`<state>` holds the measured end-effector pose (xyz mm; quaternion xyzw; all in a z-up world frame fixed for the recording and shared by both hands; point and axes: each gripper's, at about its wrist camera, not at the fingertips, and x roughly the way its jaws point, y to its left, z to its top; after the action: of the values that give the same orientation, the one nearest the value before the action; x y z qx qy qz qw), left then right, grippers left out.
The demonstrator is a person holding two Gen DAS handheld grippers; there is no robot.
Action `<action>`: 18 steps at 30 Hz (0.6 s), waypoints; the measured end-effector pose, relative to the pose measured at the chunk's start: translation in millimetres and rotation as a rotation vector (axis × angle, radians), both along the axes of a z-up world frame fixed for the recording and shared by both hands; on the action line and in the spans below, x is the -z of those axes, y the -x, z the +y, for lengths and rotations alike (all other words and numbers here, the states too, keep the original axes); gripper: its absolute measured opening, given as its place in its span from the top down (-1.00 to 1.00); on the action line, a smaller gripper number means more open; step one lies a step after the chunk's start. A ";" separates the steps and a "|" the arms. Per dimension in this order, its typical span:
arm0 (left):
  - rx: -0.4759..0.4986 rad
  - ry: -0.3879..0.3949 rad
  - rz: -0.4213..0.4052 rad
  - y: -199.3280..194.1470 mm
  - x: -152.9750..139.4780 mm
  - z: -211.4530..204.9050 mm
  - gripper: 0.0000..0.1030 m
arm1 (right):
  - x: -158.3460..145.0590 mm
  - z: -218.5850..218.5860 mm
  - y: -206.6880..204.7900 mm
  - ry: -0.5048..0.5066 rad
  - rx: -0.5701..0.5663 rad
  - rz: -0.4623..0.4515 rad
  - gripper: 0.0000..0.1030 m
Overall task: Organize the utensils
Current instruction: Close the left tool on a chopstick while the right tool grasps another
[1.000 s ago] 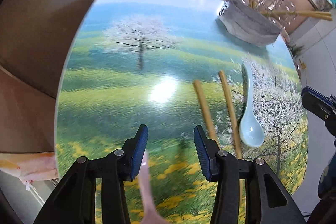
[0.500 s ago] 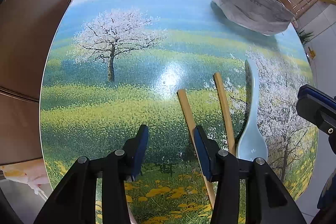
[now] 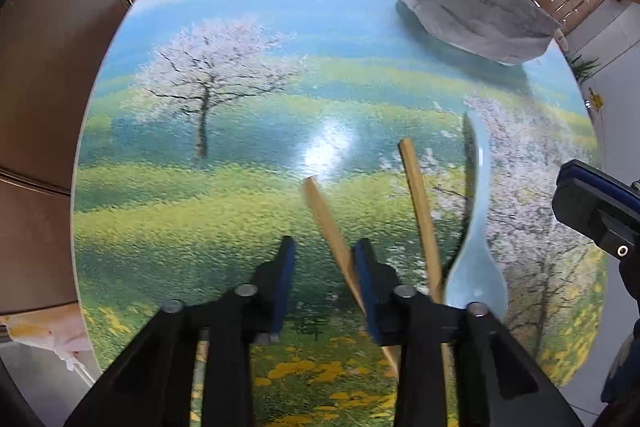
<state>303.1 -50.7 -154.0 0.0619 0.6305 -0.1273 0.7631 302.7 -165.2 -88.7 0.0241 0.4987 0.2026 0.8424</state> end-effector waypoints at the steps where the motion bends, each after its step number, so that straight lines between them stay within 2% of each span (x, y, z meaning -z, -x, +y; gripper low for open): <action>1: -0.001 -0.005 -0.002 -0.2 0.0 1.2 0.66 | 1.6 2.2 -1.0 0.002 -0.006 0.006 0.82; 9: -0.025 -0.033 -0.031 -5.9 -0.2 28.7 0.83 | 23.0 33.9 -18.1 0.036 -0.079 0.079 0.82; 18: -0.086 0.028 -0.029 -15.2 -0.3 55.4 0.86 | 44.2 82.7 -22.1 0.101 -0.265 0.169 0.82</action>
<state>318.3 4.8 -153.7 0.0260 0.6198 -0.1023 0.7777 324.8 -82.5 -132.8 -0.0672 0.5762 0.2838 0.7635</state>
